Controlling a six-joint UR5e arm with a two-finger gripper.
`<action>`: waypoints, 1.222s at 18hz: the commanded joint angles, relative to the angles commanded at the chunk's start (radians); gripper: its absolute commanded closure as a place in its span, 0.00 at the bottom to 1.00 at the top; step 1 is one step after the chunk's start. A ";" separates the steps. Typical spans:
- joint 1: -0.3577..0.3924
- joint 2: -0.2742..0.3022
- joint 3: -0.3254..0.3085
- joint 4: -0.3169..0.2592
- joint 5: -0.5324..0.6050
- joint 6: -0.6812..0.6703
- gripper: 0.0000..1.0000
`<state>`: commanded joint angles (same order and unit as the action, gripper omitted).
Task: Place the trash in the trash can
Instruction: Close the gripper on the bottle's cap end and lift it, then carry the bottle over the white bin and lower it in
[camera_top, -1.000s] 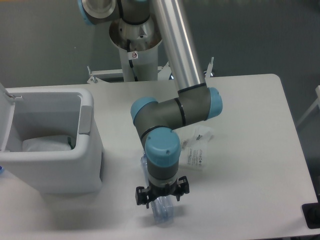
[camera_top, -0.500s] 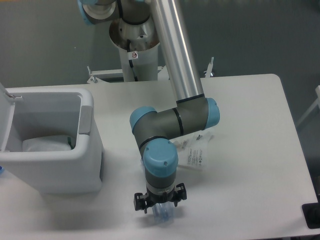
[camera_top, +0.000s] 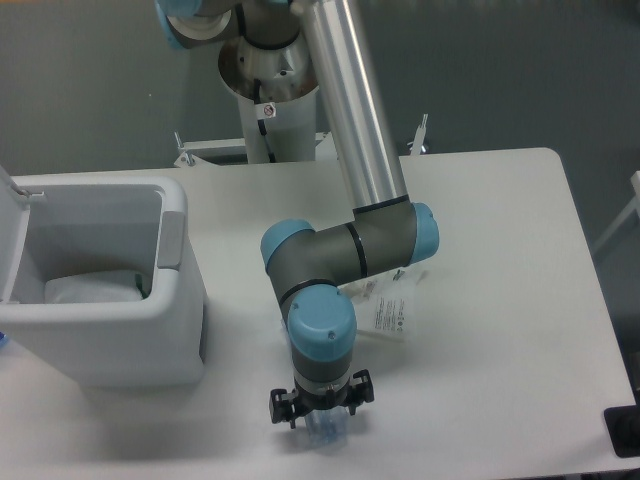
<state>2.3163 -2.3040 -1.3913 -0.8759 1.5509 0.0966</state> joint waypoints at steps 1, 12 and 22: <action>0.000 0.002 0.000 0.000 0.000 0.000 0.09; 0.000 0.011 -0.002 0.000 -0.002 0.000 0.37; 0.041 0.215 0.032 0.002 -0.009 0.014 0.37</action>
<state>2.3574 -2.0887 -1.3593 -0.8744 1.5417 0.1104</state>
